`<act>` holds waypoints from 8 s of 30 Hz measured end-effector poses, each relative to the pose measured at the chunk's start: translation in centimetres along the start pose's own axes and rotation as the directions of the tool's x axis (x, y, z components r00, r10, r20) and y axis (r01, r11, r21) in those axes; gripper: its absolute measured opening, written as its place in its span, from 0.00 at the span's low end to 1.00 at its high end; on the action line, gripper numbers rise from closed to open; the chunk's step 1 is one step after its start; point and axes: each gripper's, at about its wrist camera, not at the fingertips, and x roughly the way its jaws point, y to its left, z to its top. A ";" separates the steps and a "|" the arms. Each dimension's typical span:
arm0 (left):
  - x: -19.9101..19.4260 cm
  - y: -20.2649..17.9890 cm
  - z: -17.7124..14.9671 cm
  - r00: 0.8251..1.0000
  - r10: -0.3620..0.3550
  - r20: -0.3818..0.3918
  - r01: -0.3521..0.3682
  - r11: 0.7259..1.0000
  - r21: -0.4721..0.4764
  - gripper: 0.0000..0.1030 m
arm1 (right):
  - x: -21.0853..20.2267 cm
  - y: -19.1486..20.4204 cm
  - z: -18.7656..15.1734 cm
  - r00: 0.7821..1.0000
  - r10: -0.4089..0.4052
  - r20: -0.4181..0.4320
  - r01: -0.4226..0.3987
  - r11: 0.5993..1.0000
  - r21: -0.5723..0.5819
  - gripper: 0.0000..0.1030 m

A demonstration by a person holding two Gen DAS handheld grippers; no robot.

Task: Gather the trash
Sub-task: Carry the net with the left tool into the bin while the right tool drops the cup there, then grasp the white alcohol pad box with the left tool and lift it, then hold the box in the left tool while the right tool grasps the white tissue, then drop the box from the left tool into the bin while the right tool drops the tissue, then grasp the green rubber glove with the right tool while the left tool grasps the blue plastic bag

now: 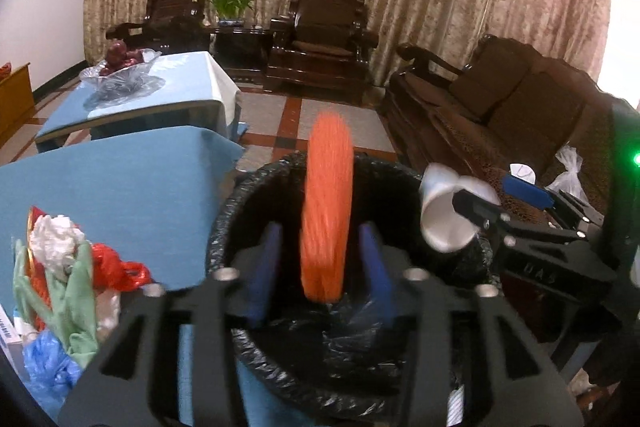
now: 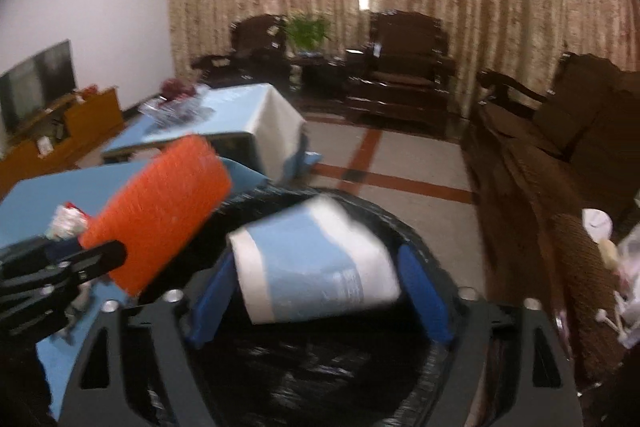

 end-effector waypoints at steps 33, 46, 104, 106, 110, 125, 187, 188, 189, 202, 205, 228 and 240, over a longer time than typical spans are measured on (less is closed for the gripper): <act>-20.6 20.0 -8.6 0.800 0.599 0.046 -0.569 0.780 -0.260 0.71 | -1.2 25.2 -3.5 0.918 0.398 -0.005 -0.391 0.900 -0.194 0.87; -19.4 24.5 -11.1 0.792 0.609 -0.051 -0.591 0.743 -0.313 0.72 | 1.6 27.6 -5.4 0.922 0.377 -0.085 -0.386 0.894 -0.230 0.75; -17.0 27.5 -9.1 0.854 0.515 -0.075 -0.497 0.763 -0.412 0.60 | 5.4 31.2 -2.5 0.914 0.400 -0.074 -0.404 0.875 -0.266 0.70; -16.4 27.7 -8.6 0.846 0.528 -0.076 -0.514 0.769 -0.381 0.60 | 6.3 31.6 -2.3 0.914 0.396 -0.086 -0.404 0.877 -0.261 0.70; -16.3 29.0 -8.9 0.862 0.493 -0.121 -0.496 0.768 -0.405 0.61 | 6.8 31.9 -2.4 0.913 0.395 -0.102 -0.408 0.879 -0.246 0.70; -12.6 30.8 -14.0 0.867 0.380 -0.323 -0.494 0.744 -0.449 0.57 | 6.9 30.8 -3.1 0.910 0.399 -0.111 -0.414 0.877 -0.245 0.70; -9.9 10.9 2.7 0.949 0.306 0.074 -0.285 0.934 -0.216 0.51 | -3.6 14.8 3.8 0.950 0.311 0.031 -0.303 0.940 -0.155 0.17; -9.6 10.5 2.8 0.952 0.297 0.073 -0.277 0.938 -0.208 0.51 | -3.6 14.2 3.7 0.954 0.297 0.030 -0.289 0.945 -0.152 0.17; -9.1 10.0 2.8 0.956 0.286 0.072 -0.267 0.943 -0.199 0.51 | -3.5 13.3 3.6 0.959 0.281 0.028 -0.274 0.950 -0.147 0.17; -2.0 3.4 3.6 0.992 0.122 0.027 -0.118 0.986 -0.115 0.51 | -1.1 4.0 1.4 0.994 0.106 -0.003 -0.106 0.993 -0.060 0.17; 0.0 1.8 3.9 0.996 0.086 0.016 -0.084 0.991 -0.103 0.51 | -0.2 2.5 1.2 0.997 0.075 -0.017 -0.076 0.996 -0.045 0.17; -7.0 7.9 1.0 0.966 0.247 0.082 -0.239 0.967 -0.091 0.80 | -1.9 5.9 -0.1 0.995 0.068 0.075 -0.064 0.996 -0.057 0.95; -14.8 17.9 -5.5 0.873 0.488 0.014 -0.474 0.854 -0.213 0.80 | -1.5 19.3 -2.3 0.946 0.324 0.032 -0.316 0.938 -0.142 0.94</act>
